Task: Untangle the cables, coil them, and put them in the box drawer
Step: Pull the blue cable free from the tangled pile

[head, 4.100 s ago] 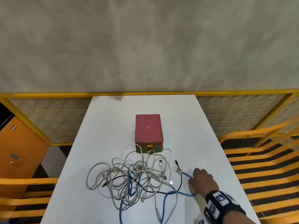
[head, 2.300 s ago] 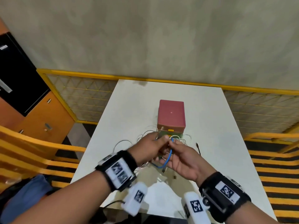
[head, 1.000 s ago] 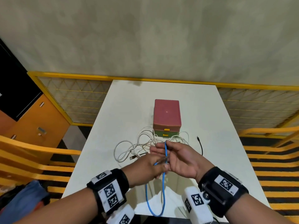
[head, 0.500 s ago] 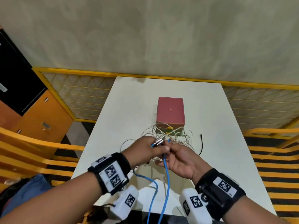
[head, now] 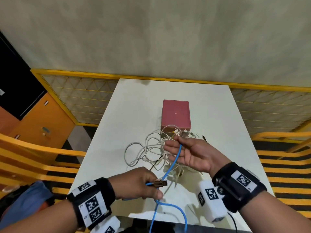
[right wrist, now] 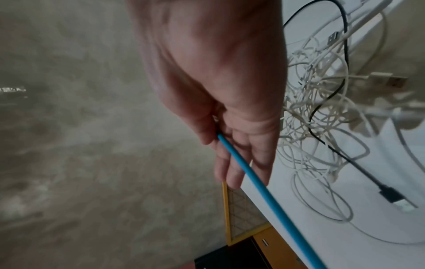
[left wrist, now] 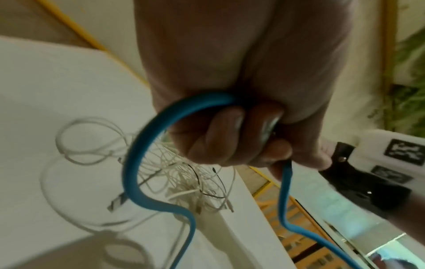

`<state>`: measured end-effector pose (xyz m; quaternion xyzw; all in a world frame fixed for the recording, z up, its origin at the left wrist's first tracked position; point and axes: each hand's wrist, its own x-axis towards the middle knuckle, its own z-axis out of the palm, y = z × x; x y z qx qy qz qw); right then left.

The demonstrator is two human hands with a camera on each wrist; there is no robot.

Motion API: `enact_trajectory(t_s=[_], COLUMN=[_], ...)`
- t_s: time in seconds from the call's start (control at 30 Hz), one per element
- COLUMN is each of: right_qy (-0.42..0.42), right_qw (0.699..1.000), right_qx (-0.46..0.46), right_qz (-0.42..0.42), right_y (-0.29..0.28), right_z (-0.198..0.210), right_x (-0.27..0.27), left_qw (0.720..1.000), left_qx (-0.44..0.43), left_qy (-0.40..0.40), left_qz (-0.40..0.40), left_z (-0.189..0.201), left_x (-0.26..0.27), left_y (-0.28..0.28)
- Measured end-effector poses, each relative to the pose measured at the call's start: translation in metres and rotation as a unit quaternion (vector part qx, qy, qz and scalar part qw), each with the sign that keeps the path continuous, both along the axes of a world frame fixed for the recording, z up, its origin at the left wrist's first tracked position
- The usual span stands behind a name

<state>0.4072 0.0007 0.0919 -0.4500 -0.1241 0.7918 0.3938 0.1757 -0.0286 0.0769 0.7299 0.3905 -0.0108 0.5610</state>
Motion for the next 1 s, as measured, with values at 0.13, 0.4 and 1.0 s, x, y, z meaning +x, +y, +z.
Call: enact_trajectory(t_s=[0.13,0.4,1.0], right_qy=[-0.049,-0.015,-0.184], right_qw=[0.998,0.999,0.973], right_qx=[-0.004,0.011,0.009], right_qz=[0.033,-0.043,0.141], right_y=[-0.021,-0.016,-0.05], right_z=[-0.01,-0.009,-0.018], right_x=[-0.004,-0.015,0.031], left_qw=[0.979,0.972,0.957], left_qx=[-0.038,0.067,0.003], left_qy=[-0.073,-0.094,-0.117], left_qz=[0.187,0.202,0.265], left_z=[0.002,0.006,0.026], left_x=[-0.006,0.051,0.02], left_y=[0.011,0.017,0.019])
